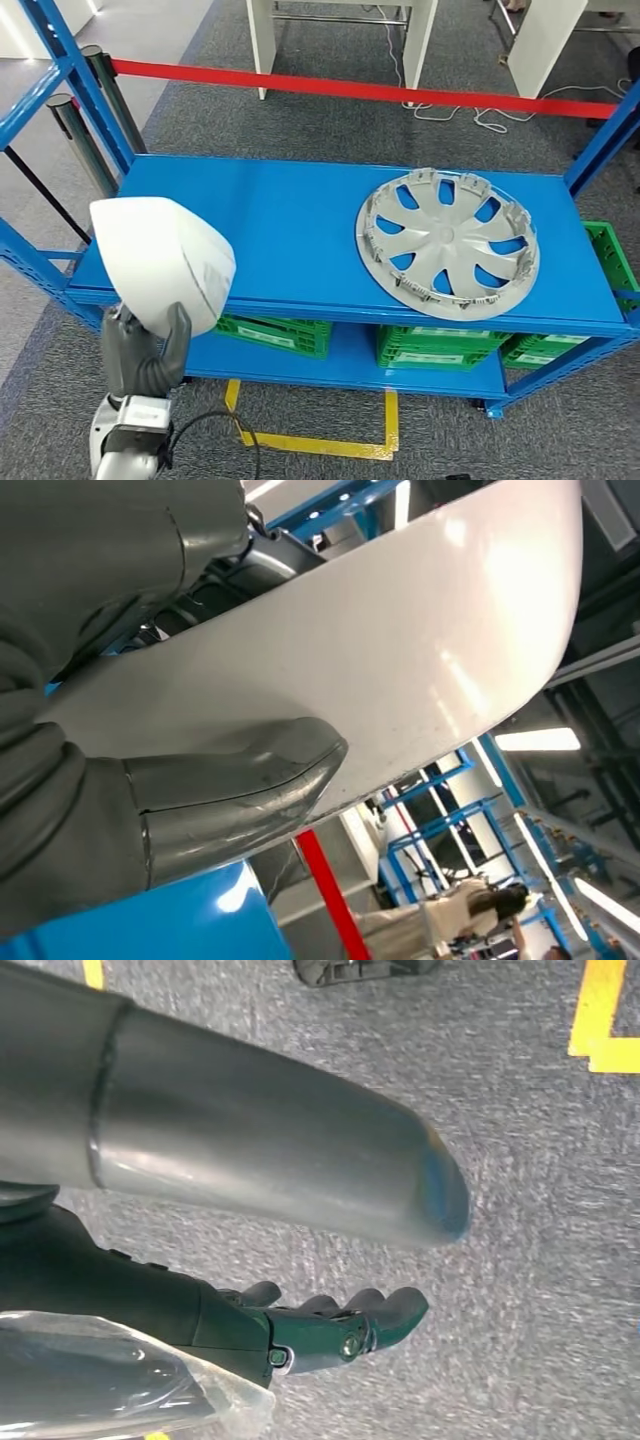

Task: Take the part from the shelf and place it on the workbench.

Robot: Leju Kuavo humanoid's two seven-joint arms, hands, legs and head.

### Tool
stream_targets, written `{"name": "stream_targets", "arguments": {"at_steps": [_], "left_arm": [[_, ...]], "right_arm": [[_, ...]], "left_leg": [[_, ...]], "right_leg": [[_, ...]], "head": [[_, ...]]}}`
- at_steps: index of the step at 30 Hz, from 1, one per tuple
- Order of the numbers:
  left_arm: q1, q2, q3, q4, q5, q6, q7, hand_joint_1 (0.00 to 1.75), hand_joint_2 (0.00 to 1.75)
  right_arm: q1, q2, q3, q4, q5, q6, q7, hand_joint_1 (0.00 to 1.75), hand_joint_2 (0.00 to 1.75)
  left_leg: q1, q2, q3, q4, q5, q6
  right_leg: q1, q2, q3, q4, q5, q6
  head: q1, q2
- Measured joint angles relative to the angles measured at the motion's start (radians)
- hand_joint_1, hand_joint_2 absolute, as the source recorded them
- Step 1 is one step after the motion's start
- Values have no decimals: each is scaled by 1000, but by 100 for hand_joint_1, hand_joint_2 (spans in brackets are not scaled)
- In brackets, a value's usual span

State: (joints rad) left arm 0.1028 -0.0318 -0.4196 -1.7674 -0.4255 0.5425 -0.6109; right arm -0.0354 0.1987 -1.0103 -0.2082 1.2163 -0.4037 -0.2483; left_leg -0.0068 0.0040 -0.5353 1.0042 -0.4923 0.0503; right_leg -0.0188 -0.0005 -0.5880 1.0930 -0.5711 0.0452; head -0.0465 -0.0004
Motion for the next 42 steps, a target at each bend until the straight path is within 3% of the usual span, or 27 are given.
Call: {"name": "stream_targets", "arguments": {"at_steps": [2,3,4,5,7,9,11,13,14,16,18,19,20,21,22,24,25,27,29,30,32,33,34,36,38,40,42], "left_arm": [[19,3,4,-8,8,-10,-2,175,175],[27,5,7,-11,15,-17,-3,175,175],[35,6,10,-14,24,-26,-5,175,175],[42,6,13,-17,33,-35,-9,175,175],[53,6,20,-23,49,-53,-23,175,175],[59,5,25,-30,68,-71,-38,175,175],[62,5,28,-34,83,-88,-49,175,175],[64,4,28,-35,91,-100,-54,175,175],[65,4,28,-35,92,-103,-54,175,175],[66,5,28,-35,93,-107,-56,175,175],[68,5,28,-35,97,-111,-56,175,175],[69,5,28,-35,100,-113,-57,175,175],[69,5,28,-35,105,-116,-57,175,175],[70,5,29,-35,108,-121,-58,175,175],[70,5,29,-37,111,-127,-59,175,175],[69,4,29,-42,119,-141,-64,175,175],[69,4,29,-45,124,-148,-67,175,175],[70,4,29,-52,135,-163,-74,175,175],[68,2,30,-59,140,-177,-79,175,175],[67,1,30,-63,141,-183,-80,175,175],[67,-1,31,-70,141,-193,-80,175,175],[67,-2,32,-72,141,-197,-80,175,175],[67,-2,33,-73,140,-200,-80,175,175],[68,-3,36,-74,140,-203,-80,175,175],[68,-3,39,-77,139,-204,-79,175,175],[68,-3,41,-82,139,-204,-77,175,175],[69,-4,42,-87,139,-208,-74,175,175]], "right_arm": [[1,0,-5,-1,-8,11,3,0,0],[1,0,-9,-2,-14,22,6,0,0],[1,-1,-14,-2,-24,38,9,0,0],[1,-2,-21,-3,-34,59,13,0,0],[-1,-6,-35,-4,-50,107,15,0,0],[-5,-9,-43,-6,-51,145,15,0,0],[-9,-9,-46,-6,-44,165,20,0,0],[-11,-10,-47,-7,-39,177,26,0,0],[-12,-10,-47,-8,-38,182,27,0,0],[-15,-10,-49,-9,-38,191,25,0,0],[-16,-10,-51,-10,-40,198,20,0,0],[-15,-11,-52,-10,-43,201,17,0,0],[-15,-11,-55,-10,-47,207,15,0,0],[-16,-11,-57,-10,-52,213,13,0,0],[-17,-11,-61,-11,-59,221,10,0,0],[-17,-12,-70,-11,-73,237,7,0,0],[-18,-12,-75,-11,-83,245,7,0,0],[-18,-12,-89,-11,-107,269,5,0,0],[-18,-12,-107,-11,-130,296,-2,0,0],[-18,-12,-115,-11,-138,307,-4,0,0],[-21,-12,-127,-11,-145,320,-4,0,0],[-22,-12,-131,-11,-146,325,-3,0,0],[-23,-12,-135,-11,-146,328,-2,0,0],[-26,-12,-140,-11,-144,331,1,0,0],[-29,-12,-144,-11,-142,332,3,0,0],[-35,-12,-146,-11,-140,333,3,0,0],[-35,-12,-146,-11,-132,334,6,0,0]], "left_leg": [[0,1,-9,0,6,3],[0,1,-12,0,8,2],[0,1,-16,2,10,0],[1,1,-18,4,12,-2],[4,0,-23,13,12,-7],[2,-1,-32,23,14,-19],[-1,-1,-41,29,22,-34],[2,-2,-47,37,15,-46],[4,-2,-54,54,-5,-51],[8,-3,-86,148,-83,-62],[12,-3,-119,270,-151,-69],[13,-3,-120,299,-157,-71],[14,-3,-103,292,-143,-71],[16,-3,-67,245,-114,-70],[17,-3,-19,173,-84,-68],[15,-4,62,37,-58,-63],[13,-5,78,2,-59,-59],[8,-6,71,-14,-52,-48],[8,-2,53,-19,-32,-31],[9,-1,41,-21,-20,-23],[7,1,14,-21,1,-13],[5,1,-1,-20,11,-11],[2,1,-15,-18,22,-10],[-2,1,-42,-14,40,-10],[-4,1,-60,-8,54,-14],[-6,2,-72,-1,69,-23],[-5,2,-78,1,85,-34]], "right_leg": [[-1,0,-50,127,-66,3],[-1,0,-69,176,-82,5],[-2,0,-71,193,-78,7],[-3,-1,-55,169,-55,9],[-5,-1,19,41,5,11],[-4,2,73,-56,30,8],[-1,5,76,-70,30,1],[-2,4,65,-72,38,-14],[-3,3,60,-74,44,-24],[-3,-1,46,-75,59,-41],[0,-4,26,-74,73,-46],[0,-5,16,-74,80,-45],[1,-6,7,-73,88,-44],[1,-6,-2,-73,95,-42],[1,-5,-8,-73,102,-40],[3,-4,-18,-73,116,-30],[3,-4,-21,-74,124,-24],[1,-3,-27,-79,141,-9],[-2,-2,-41,-67,121,2],[-2,-1,-54,-38,84,5],[-1,-1,-85,76,-19,7],[-1,-1,-95,140,-53,7],[-1,-1,-96,185,-62,7],[0,-1,-52,177,-18,3],[3,-1,50,45,24,-5],[8,-1,140,-91,14,-13],[12,0,158,-136,3,-20]], "head": [[3,0],[4,0],[4,0],[4,0],[4,0],[5,0],[6,0],[5,0],[4,0],[1,0],[0,0],[0,0],[0,0],[0,0],[0,0],[0,0],[1,0],[1,0],[3,0],[4,0],[8,0],[8,0],[8,0],[8,0],[8,0],[7,0],[6,0]]}}
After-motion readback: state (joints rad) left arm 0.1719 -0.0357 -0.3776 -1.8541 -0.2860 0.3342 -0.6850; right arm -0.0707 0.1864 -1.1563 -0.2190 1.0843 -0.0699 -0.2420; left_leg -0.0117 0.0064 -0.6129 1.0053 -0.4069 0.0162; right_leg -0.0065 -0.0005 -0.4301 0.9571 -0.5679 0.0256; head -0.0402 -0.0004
